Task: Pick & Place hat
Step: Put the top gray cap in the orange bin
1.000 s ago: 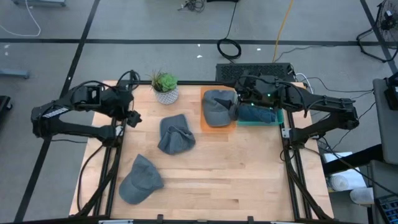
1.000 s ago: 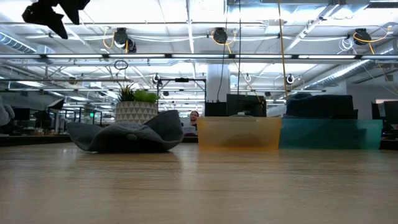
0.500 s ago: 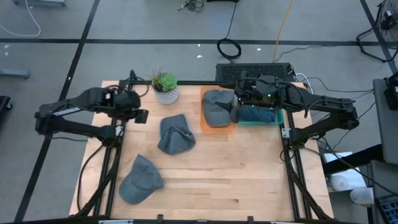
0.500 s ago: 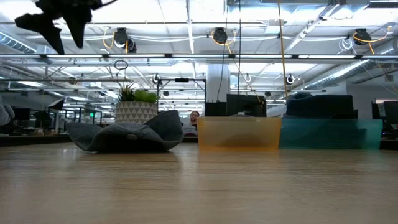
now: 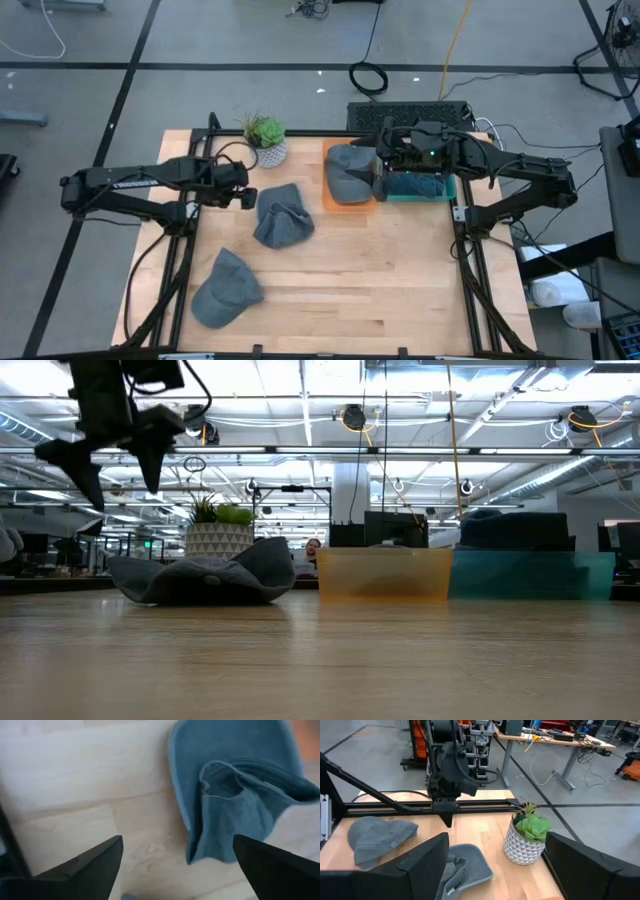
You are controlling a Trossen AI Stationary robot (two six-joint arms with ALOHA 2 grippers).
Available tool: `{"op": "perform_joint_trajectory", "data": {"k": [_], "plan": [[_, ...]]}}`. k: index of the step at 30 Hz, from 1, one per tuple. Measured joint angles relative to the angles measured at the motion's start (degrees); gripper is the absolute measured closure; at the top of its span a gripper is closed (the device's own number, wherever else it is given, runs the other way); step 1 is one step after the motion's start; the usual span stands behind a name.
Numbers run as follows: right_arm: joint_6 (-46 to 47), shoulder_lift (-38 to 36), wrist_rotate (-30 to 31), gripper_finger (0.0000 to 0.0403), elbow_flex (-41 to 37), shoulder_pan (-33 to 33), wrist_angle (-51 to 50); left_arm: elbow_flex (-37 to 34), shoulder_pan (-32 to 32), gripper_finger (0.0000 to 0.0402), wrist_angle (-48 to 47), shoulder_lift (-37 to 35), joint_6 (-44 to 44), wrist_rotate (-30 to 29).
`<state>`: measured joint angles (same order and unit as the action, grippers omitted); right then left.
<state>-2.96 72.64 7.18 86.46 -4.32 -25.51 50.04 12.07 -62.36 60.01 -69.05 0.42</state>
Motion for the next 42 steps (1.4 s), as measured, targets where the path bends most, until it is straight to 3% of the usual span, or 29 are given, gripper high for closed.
{"op": "perform_joint_trajectory", "data": {"k": [20, 30, 39, 42], "plan": [[-2.61, 0.00, -2.97, 0.0085, 0.00, -0.02, -1.35, -23.06, 0.01, 0.0009, 36.97, 0.00, -11.21, -0.52], [-4.29, 0.00, -2.86, 0.0085, 0.00, -0.02, -1.34, -31.15, 0.01, 0.0009, 54.19, 0.00, -13.53, -2.46], [-5.90, 0.00, -2.78, 0.0085, 0.00, -0.02, -1.34, -34.14, 0.01, 0.0011, 59.64, 0.00, -14.00, -1.70], [-5.90, 0.00, -2.78, 0.0085, 0.00, -0.02, -1.34, -34.14, 0.01, 0.0031, 59.64, 0.00, -14.00, -1.57]]}}
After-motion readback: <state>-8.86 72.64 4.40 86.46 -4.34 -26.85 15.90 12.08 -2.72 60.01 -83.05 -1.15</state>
